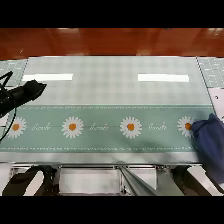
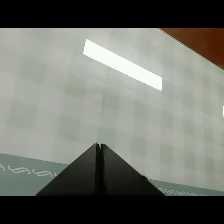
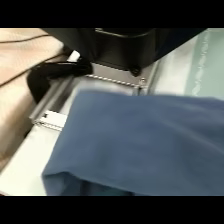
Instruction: Fold the shirts.
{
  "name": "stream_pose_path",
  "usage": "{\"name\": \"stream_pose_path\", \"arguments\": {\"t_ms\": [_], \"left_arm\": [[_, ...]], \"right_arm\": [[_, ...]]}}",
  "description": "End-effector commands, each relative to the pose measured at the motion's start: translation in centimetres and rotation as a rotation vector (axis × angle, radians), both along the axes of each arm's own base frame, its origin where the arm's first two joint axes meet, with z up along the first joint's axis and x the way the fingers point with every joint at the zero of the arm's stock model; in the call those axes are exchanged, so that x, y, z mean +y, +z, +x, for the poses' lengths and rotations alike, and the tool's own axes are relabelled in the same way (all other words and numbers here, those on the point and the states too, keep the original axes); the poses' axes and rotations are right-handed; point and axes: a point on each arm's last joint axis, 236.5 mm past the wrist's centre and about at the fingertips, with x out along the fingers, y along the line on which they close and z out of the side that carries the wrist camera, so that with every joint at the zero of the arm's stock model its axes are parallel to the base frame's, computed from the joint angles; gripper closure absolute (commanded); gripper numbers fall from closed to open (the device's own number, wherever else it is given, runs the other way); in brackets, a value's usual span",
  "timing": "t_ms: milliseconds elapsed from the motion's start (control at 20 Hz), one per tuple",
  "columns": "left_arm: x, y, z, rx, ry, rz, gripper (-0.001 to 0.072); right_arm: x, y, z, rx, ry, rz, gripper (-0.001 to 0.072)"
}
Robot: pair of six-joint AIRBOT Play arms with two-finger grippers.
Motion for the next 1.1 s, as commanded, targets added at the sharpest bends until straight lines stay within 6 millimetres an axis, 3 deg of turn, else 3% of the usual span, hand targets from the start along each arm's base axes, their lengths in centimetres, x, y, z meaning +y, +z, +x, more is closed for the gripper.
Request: {"name": "stream_pose_path", "arguments": {"t_ms": [0, 100, 150, 200, 250, 300, 400, 500, 600, 650, 750, 800, 950, 1050], "left_arm": [[-1.5, -0.9, 0.6, 0.021, -0.052, 0.009, 0.0684], [-2.1, -1.0, 1.5, 0.033, -0.082, 0.017, 0.0684], [-2.5, -0.5, 2.1, 0.033, -0.098, 0.016, 0.0684], [-3.0, 0.4, 2.7, 0.027, -0.125, 0.021, 0.0684], [-3.6, 1.5, 3.3, 0.022, -0.158, 0.023, 0.0684], [-4.2, 2.8, 3.9, 0.011, -0.187, 0.025, 0.0684], [-6.0, 6.0, 5.1, -0.025, -0.264, 0.036, 0.0684], [-8.3, 9.4, 6.3, -0.075, -0.343, 0.048, 0.0684], [-11.3, 11.5, 7.2, -0.104, -0.424, 0.049, 0.0685], [-13.0, 11.5, 7.1, -0.091, -0.48, 0.051, 0.0685], [-14.7, 9.6, 6.7, -0.033, -0.52, 0.11, 0.0685], [-14.3, 7.6, 6.5, 0.014, -0.504, 0.192, 0.0685], [-10.3, -0.9, 5.5, 0.2, -0.371, 0.419, 0.0685], [-8.9, -6.0, 3.9, 0.315, -0.345, 0.43, 0.0684]], "right_arm": [[0.7, -0.6, -2.0, 0.079, -0.026, 0.024, 0.03], [0.6, -1.0, 0.7, -0.026, -0.02, 0.047, 0.0308], [0.3, -1.1, 3.2, -0.129, -0.009, 0.055, 0.0348], [0.0, -0.9, 6.2, -0.251, 0.001, 0.06, 0.046], [-0.2, 0.1, 10.2, -0.426, 0.018, 0.059, 0.0603], [-0.2, 2.1, 15.0, -0.633, 0.085, 0.04, 0.0682], [0.9, 6.3, 22.3, -0.893, 0.225, -0.022, 0.0682], [5.2, 9.5, 28.8, -1.021, 0.455, -0.08, 0.0682], [12.9, 11.8, 33.9, -1.115, 0.724, -0.09, 0.0682], [17.5, 12.2, 35.7, -1.14, 0.87, -0.098, 0.0682], [24.1, 9.8, 37.3, -1.053, 1.133, -0.18, 0.0682], [25.1, 7.1, 37.4, -0.919, 1.213, -0.251, 0.0682], [24.2, -0.2, 37.5, -0.573, 1.297, -0.369, 0.0682], [25.0, -4.5, 37.5, -0.487, 1.302, -0.279, 0.0682]]}}
